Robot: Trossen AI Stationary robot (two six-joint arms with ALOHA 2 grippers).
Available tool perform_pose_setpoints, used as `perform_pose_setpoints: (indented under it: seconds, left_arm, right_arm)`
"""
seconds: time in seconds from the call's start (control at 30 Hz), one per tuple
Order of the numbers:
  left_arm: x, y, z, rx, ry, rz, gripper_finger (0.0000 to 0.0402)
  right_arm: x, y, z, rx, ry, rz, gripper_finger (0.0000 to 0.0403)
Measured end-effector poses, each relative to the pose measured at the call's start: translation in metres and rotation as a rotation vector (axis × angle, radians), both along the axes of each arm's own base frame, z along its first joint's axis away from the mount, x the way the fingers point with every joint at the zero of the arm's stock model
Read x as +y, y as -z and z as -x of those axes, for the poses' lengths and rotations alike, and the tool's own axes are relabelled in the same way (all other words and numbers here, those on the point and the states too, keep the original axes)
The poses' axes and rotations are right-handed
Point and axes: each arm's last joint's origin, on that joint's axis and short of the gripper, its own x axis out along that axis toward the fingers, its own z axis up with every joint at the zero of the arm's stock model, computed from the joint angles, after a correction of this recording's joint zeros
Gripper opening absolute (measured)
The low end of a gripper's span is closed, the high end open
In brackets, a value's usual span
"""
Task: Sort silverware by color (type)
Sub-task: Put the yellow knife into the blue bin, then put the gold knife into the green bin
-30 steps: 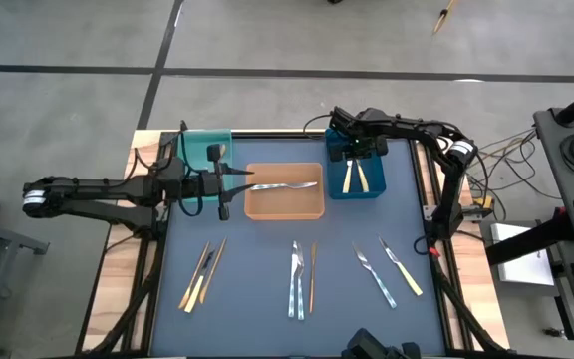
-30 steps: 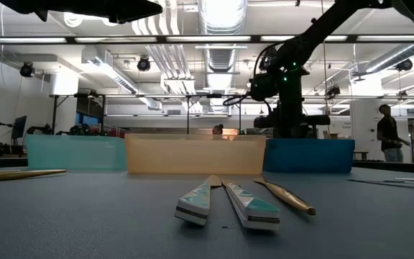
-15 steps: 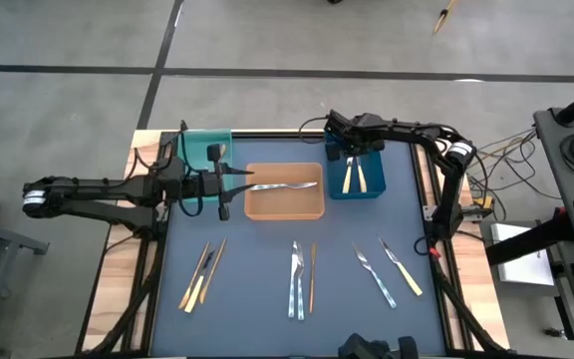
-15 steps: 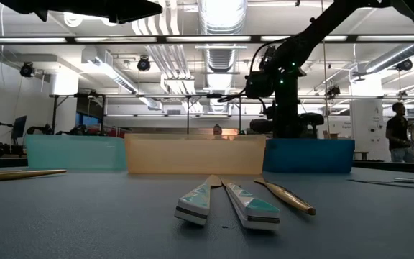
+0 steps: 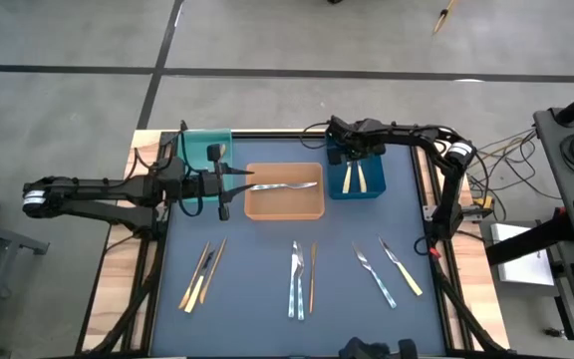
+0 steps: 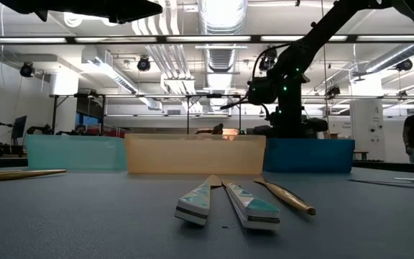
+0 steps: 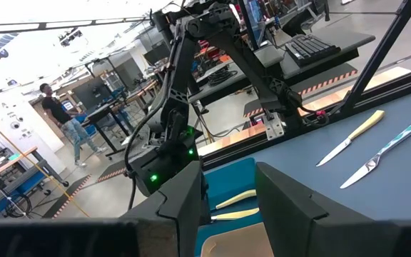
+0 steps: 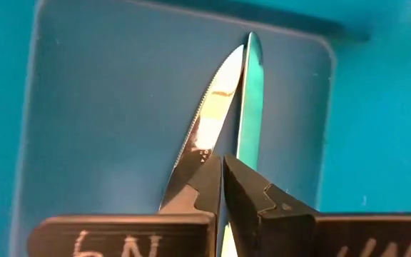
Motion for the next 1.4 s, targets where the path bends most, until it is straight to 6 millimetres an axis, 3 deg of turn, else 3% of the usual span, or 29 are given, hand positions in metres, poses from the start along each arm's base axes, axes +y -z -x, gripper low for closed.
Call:
perform_pose_setpoints:
  seconds: [0.47,0.87,1.13,1.4]
  left_arm:
    - [0.000,0.000,0.000,0.000,0.000,0.000,0.0116]
    - [0.000,0.000,0.000,0.000,0.000,0.000,0.0116]
    - [0.000,0.000,0.000,-0.001,0.000,-0.001,0.0116]
    - [0.000,0.000,0.000,-0.007,0.000,0.042,0.0116]
  right_arm:
    - [0.006,0.017,0.008,0.041,0.006,0.011,0.0009]
    - [0.005,0.013,0.006,0.060,-0.009,0.043,0.0009]
    - [0.021,-0.015,-0.006,0.033,-0.091,0.071,0.0009]
    - [0.069,-0.059,-0.019,-0.051,-0.236,0.176,0.0009]
